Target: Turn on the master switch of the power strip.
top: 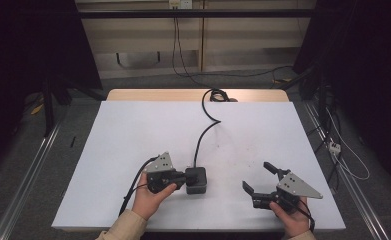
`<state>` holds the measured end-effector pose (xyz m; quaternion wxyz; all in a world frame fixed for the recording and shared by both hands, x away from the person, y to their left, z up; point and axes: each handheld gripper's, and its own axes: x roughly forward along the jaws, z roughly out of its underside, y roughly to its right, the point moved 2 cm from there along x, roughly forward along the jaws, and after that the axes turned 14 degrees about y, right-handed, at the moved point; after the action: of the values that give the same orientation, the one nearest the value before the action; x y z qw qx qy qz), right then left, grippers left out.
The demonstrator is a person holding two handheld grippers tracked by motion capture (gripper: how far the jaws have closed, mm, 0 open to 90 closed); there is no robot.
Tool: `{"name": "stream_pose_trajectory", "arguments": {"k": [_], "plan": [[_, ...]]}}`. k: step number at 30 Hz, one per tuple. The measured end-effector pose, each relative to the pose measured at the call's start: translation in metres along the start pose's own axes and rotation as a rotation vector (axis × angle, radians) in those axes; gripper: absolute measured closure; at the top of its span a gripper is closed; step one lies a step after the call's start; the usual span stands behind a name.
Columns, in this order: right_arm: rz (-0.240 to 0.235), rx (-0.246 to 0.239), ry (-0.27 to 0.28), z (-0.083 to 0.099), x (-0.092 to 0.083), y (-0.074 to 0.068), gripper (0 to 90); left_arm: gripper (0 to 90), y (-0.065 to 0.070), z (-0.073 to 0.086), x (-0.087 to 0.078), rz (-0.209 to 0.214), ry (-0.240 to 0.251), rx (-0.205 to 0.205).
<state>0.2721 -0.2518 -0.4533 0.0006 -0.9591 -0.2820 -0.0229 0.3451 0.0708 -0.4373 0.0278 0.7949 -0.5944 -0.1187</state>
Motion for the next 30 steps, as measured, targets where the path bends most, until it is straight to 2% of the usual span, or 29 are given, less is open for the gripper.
{"name": "stream_pose_trajectory", "arguments": {"k": [30], "plan": [[-0.002,-0.001,0.001,-0.0002,-0.0004,-0.0002,4.9,90.0,0.0005,0.0033,0.0037,0.003,-0.008,0.006]]}}
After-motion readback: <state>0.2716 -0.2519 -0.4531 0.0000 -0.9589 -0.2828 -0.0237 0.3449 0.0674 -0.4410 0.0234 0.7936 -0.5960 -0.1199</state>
